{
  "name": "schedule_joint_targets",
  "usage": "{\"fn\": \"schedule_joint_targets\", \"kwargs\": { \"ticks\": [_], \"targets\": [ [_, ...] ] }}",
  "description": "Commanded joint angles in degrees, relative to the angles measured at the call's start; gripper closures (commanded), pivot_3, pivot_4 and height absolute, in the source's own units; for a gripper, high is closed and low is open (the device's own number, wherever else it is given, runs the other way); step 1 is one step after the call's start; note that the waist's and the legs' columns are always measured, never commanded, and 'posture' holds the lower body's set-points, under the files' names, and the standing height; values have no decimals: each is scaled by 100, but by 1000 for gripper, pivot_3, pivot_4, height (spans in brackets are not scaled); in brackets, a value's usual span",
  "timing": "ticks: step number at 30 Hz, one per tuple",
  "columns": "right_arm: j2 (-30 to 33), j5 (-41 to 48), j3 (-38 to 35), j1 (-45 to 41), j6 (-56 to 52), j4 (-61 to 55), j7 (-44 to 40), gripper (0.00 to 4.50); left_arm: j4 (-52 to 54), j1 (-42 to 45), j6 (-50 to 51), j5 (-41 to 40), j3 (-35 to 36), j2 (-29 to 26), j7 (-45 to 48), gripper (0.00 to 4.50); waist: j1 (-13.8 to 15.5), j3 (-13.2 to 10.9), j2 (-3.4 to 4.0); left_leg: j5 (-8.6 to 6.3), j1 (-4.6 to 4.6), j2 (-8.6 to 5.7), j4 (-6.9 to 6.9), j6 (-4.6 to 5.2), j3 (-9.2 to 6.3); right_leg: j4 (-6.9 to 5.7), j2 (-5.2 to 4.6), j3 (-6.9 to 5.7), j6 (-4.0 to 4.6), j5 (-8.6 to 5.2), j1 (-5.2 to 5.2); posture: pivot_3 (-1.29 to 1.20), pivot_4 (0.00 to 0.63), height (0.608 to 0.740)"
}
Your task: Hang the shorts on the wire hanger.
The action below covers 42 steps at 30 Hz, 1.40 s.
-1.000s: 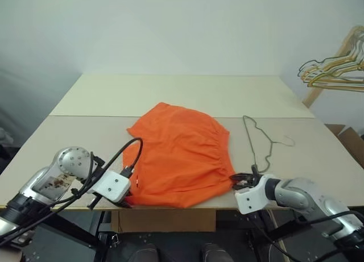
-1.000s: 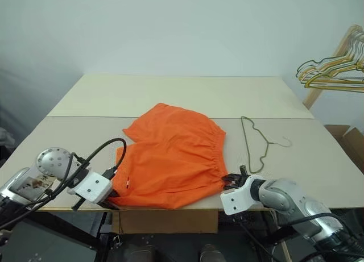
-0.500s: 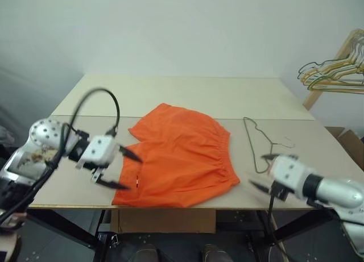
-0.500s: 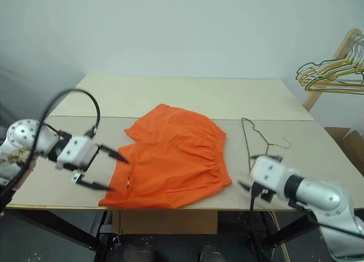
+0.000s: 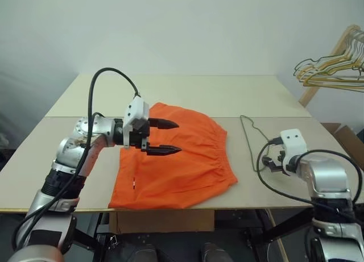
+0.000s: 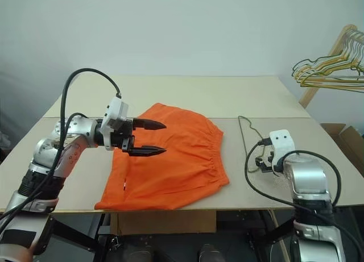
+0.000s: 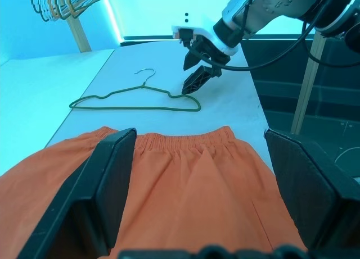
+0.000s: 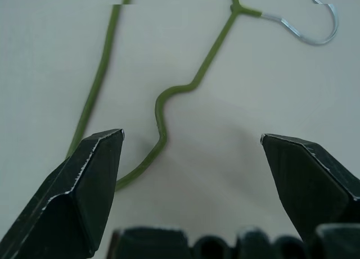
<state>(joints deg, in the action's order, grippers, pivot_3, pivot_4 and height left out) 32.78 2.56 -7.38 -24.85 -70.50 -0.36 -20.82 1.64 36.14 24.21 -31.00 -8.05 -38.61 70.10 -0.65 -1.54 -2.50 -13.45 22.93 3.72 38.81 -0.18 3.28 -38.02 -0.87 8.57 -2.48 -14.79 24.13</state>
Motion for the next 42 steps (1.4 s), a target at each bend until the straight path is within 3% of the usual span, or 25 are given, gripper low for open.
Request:
{"fn": "schedule_joint_targets", "kwargs": {
  "ticks": [1, 2, 5, 11, 17, 20, 24, 27, 30, 35, 42],
  "targets": [
    [24, 46, 246, -276, -37, 295, -37, 0, 222, 91, 62, -62, 197, 2, 13, 556, -12, 0, 0, 0, -1, 0, 1, 0, -1, -1, 0, 0, -1, 0, -3, 77, 0, 740],
    [6, 49, 284, -329, -46, 425, -30, 0, 229, 82, 68, -54, 203, 0, 22, 556, -12, 0, 0, 0, 0, 0, 0, 0, -2, 0, 0, 0, -1, 0, -2, 77, 0, 740],
    [-48, 44, 332, -465, -19, 855, 45, 543, 225, 68, 49, -23, 206, -12, 64, 518, -21, 0, 0, 0, -1, -1, 2, 0, -3, 0, 0, -1, -1, 0, -4, 77, 0, 740],
    [-137, 75, 155, -597, -169, 1039, 261, 2549, 272, 45, 57, 4, 215, -17, 84, 518, -17, 1, 0, 0, -4, 0, 2, 0, -5, 1, 0, -2, -2, 0, -8, 77, 0, 740],
    [-74, 48, 121, -445, -215, 428, 429, 4476, 213, 100, 67, 21, 202, 14, 83, 518, -16, 0, 1, 0, 0, 0, 2, 0, -5, 1, 0, -2, -3, -1, -5, 71, 0, 740],
    [121, -116, 359, -199, 211, -99, 469, 4476, 146, 162, 96, 20, 218, 54, 40, 518, -21, -3, 6, 0, 2, 0, 0, 0, -5, 1, 0, -2, -4, -1, 0, 68, 0, 740],
    [1419, -1285, 1401, 864, 3196, -1098, 391, 4476, -48, 355, 224, -30, 316, 186, -106, 518, -3, -10, 18, 0, 15, -4, 2, 0, -7, 4, -2, -3, -40, -23, 8, 59, 0, 740],
    [2568, -2448, 1913, 1403, 5807, -998, 847, 4476, -275, 559, 406, -55, 417, 304, -269, 518, -40, -11, 19, 0, 19, -6, 4, 0, -7, 6, -5, -4, -51, -29, 11, 50, 0, 740],
    [3276, -3456, 2175, 1519, 7572, -615, 1546, 4476, -569, 792, 533, 28, 448, 382, -394, 518, -117, -10, 18, 0, 2, -6, -4, 0, -5, 7, -6, -2, -52, -31, 4, 47, 0, 740],
    [3269, -4261, 2083, 1289, 8833, -243, 2358, 4476, -977, 1146, 795, 292, 201, 347, -364, 518, -201, -10, 17, 0, 1, -10, -8, 0, -8, 4, -6, 3, -48, -33, 3, 40, 0, 740],
    [2876, -4709, 1837, 702, 9235, -50, 2643, 4476, -1153, 1383, 1149, 704, -543, 152, 406, 518, -201, -10, 17, -1, 1, -17, -6, 0, -8, 5, -7, 12, -26, -20, 1, 40, 0, 740]
  ]
}}
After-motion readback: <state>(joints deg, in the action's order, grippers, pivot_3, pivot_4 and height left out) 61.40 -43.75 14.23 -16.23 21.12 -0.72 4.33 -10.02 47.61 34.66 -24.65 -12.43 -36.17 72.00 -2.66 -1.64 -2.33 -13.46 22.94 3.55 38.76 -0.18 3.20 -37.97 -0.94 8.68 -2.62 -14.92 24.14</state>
